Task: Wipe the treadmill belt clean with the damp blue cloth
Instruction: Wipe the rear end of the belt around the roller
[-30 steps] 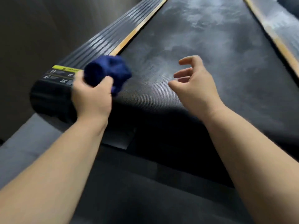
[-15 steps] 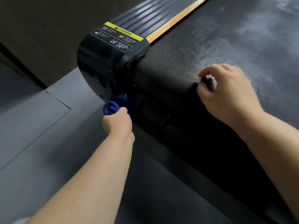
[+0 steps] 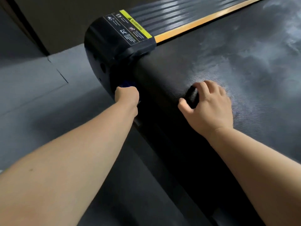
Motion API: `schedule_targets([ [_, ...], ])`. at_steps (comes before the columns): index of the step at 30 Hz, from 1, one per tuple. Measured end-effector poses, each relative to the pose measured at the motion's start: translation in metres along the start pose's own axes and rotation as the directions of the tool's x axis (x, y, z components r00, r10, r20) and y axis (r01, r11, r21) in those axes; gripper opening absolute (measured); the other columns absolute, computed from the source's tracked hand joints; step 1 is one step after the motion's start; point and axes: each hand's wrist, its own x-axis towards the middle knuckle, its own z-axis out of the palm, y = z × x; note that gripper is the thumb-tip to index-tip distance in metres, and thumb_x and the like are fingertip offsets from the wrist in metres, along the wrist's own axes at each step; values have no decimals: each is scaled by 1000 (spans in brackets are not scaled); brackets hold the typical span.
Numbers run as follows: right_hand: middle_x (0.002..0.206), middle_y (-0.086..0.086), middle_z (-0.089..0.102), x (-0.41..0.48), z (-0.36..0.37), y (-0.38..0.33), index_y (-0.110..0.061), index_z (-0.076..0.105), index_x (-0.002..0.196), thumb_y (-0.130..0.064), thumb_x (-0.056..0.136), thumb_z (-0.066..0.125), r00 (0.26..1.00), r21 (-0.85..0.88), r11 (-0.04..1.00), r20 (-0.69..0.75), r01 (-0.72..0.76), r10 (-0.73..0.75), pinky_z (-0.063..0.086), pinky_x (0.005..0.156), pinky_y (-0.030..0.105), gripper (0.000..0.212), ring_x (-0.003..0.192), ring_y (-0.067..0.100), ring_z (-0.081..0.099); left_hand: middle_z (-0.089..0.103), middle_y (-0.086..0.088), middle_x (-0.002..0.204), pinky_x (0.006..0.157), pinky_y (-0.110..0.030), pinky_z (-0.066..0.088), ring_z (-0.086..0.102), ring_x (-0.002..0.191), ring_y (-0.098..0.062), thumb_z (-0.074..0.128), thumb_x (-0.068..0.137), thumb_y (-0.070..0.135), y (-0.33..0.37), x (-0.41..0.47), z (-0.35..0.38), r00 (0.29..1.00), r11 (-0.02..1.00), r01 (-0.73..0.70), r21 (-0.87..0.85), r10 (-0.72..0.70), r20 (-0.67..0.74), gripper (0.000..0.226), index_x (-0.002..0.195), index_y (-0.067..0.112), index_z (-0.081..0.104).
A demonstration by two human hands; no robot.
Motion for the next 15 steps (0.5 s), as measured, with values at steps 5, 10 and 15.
schedule_targets([
  [5, 128, 3, 49, 2, 4, -1, -21, 50, 119, -64, 76, 41, 1000, -47, 999, 7, -1, 1, 38, 97, 44, 61, 118, 28, 43, 59, 0, 103, 86, -43, 53, 58, 92, -22, 48, 88, 15, -33, -11, 5, 996, 995, -77, -66, 79, 33, 39, 125, 28, 50],
  [10, 127, 5, 49, 2, 0, 2, -21, 50, 117, -62, 76, 43, 1000, -28, 1000, 12, 4, -3, 36, 96, 44, 58, 118, 31, 41, 61, -8, 92, 66, -28, 43, 56, 81, -23, 53, 86, 13, -65, -64, -5, 924, 853, -360, 377, 269, 273, 15, 100, 15, 52],
  [15, 127, 5, 48, 2, 2, 1, -22, 50, 116, -60, 77, 46, 1000, -12, 1000, 18, -2, 2, 36, 96, 43, 55, 118, 31, 40, 61, -12, 108, 74, -27, 42, 59, 99, -30, 49, 89, 11, -27, -19, -19, 956, 919, -216, 330, 268, -121, 24, 112, 12, 56],
])
